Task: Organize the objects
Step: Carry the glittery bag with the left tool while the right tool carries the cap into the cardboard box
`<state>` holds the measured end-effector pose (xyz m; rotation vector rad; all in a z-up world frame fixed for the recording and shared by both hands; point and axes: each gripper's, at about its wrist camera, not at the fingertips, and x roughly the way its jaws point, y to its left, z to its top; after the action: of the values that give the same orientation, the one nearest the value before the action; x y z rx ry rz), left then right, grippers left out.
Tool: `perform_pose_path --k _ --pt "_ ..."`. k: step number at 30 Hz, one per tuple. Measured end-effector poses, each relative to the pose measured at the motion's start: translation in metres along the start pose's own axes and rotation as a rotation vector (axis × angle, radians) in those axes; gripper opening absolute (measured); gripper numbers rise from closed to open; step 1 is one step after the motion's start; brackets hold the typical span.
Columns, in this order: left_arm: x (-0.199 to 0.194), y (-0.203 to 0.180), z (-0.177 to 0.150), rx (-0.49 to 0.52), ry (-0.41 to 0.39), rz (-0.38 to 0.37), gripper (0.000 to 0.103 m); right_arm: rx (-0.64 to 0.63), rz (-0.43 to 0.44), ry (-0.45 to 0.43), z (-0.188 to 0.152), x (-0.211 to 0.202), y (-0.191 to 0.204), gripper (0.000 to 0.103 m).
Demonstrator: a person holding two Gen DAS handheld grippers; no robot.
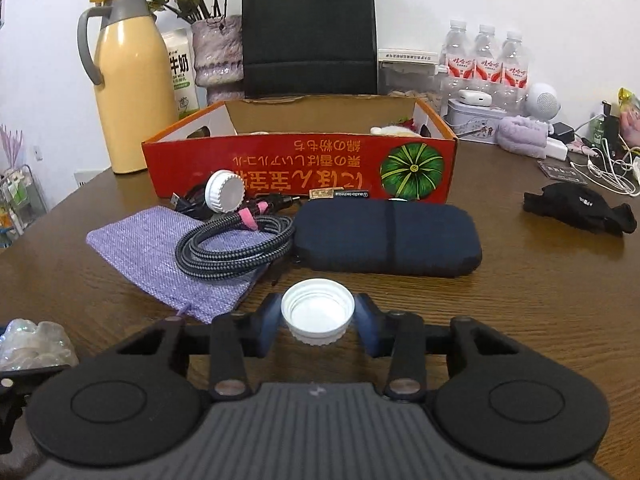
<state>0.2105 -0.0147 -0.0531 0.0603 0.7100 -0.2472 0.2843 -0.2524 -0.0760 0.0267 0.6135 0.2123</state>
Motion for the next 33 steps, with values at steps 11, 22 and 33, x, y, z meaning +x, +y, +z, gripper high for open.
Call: perform_pose_path --k 11,22,33 --pt "-0.02 -0.009 0.004 0.012 -0.013 0.055 0.045 0.004 0.025 -0.142 -0.031 -0.089 0.006 0.041" --pt "-0.044 -0.016 0.008 0.035 -0.053 0.083 0.046 0.073 0.025 -0.183 -0.044 -0.124 -0.011 0.041" --pt "-0.033 -0.01 0.072 0.043 -0.112 -0.031 0.045 0.036 0.078 -0.26 -0.004 -0.141 -0.028 0.041"
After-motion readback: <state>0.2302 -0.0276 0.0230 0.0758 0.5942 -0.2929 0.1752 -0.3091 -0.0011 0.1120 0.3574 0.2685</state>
